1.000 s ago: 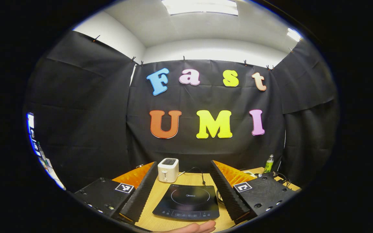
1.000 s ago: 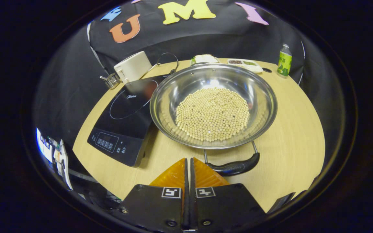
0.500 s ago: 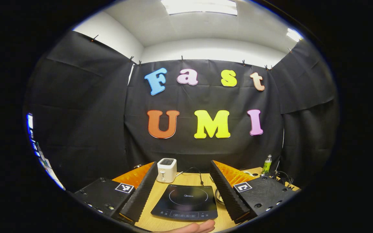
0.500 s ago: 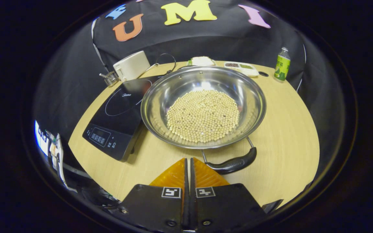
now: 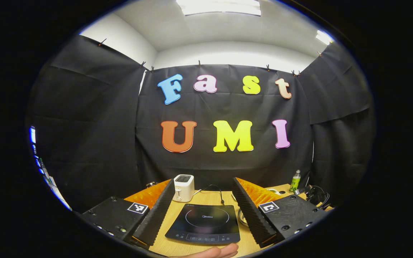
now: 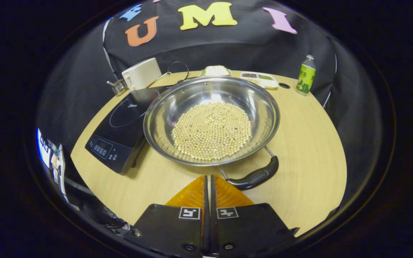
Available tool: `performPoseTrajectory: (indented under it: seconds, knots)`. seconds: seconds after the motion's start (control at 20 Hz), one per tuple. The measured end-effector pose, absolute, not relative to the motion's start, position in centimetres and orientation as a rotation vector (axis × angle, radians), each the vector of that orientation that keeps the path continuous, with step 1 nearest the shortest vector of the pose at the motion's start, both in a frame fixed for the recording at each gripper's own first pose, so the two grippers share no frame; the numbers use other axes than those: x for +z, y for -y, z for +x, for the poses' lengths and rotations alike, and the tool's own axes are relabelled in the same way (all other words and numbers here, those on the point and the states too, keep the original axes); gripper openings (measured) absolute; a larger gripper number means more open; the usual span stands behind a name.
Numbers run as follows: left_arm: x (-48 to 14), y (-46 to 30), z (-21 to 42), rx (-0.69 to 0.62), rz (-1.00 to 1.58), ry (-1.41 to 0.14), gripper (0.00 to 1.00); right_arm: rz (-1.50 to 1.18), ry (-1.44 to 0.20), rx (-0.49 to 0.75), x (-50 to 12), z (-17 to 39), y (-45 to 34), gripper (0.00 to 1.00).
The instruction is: First push the handle of the pot to place it horizontally, then grasp the pot with both hands and set it on the induction cooktop.
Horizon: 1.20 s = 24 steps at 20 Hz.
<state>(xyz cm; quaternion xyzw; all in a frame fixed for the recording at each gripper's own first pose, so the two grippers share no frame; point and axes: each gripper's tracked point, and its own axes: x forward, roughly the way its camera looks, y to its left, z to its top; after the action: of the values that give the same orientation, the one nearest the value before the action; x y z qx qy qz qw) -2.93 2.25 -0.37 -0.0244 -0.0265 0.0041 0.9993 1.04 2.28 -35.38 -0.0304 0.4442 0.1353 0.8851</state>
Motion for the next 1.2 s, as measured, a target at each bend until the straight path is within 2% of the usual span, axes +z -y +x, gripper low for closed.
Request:
performPoseTrajectory:
  seconds: [0.8,1.2]
  knots:
    - [-0.3,-0.9,-3.1,-0.015,-0.041,0.063,0.96,-0.106,-0.891,0.266,-35.3,2.1,0.8,0.04]
    - [0.3,0.9,-1.7,-0.014,-0.047,0.065,0.96,-0.156,-0.879,0.344,-35.3,3.3,2.5,0.04]
